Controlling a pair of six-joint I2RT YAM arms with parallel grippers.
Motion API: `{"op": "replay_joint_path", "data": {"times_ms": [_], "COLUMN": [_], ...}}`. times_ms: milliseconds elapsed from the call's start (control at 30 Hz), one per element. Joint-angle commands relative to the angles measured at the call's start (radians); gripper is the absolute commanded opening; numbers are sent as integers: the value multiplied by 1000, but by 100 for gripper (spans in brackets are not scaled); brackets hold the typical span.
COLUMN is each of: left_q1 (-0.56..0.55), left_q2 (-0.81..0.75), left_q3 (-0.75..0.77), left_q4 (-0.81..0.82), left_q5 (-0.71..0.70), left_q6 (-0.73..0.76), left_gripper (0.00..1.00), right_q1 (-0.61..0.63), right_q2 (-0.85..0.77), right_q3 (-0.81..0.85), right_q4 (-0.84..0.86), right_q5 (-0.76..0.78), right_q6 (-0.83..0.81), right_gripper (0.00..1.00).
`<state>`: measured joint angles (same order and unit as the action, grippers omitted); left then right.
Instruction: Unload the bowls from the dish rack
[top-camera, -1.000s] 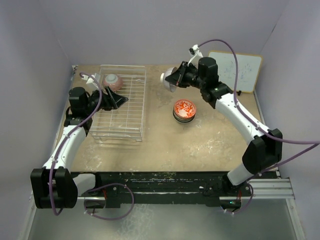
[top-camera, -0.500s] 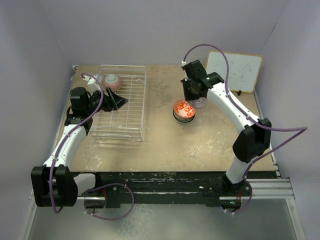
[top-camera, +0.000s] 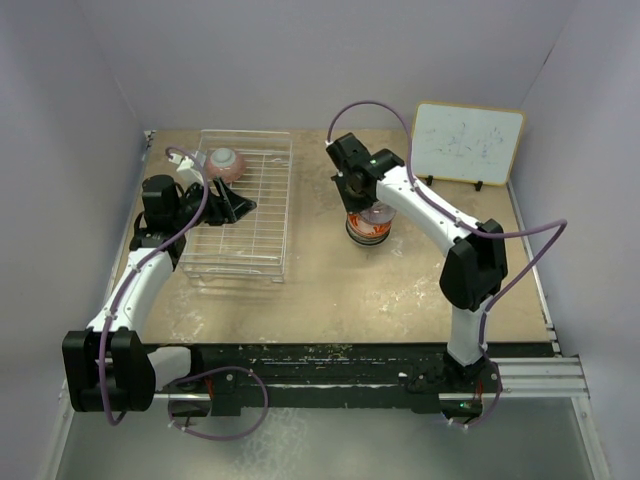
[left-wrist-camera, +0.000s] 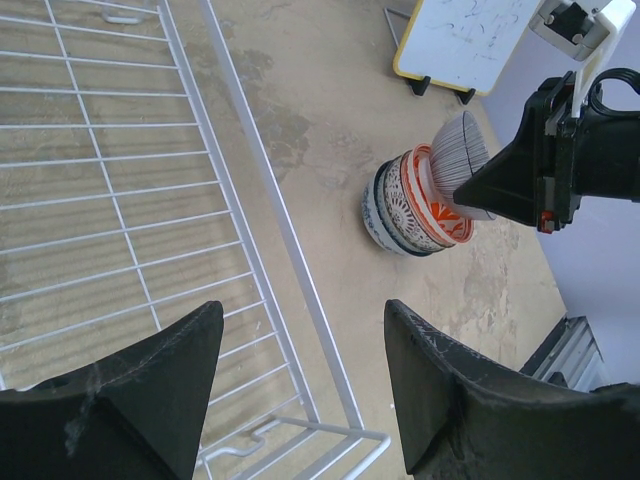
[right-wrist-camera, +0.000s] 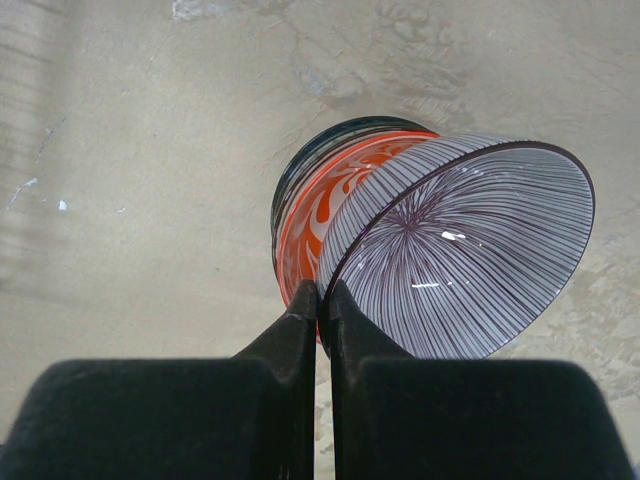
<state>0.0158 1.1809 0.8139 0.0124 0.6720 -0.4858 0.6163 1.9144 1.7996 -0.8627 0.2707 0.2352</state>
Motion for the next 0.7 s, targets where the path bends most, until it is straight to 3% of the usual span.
{"op": "replay_joint_path", "data": {"times_ms": [0,667], "left_q1": [6,6], "left_q2": [5,15], "left_q3": [40,40], "left_q4": [17,13], "left_q5": [5,23], "left_q6": [23,22], "left_gripper": [68,69], "right_q1": [11,44], "right_q2": [-35,-36], "right_q3": [49,-40], "right_q4": [-18,-5], "right_q5": [54,52], "right_q6": [0,22], "right_gripper": [0,1]}}
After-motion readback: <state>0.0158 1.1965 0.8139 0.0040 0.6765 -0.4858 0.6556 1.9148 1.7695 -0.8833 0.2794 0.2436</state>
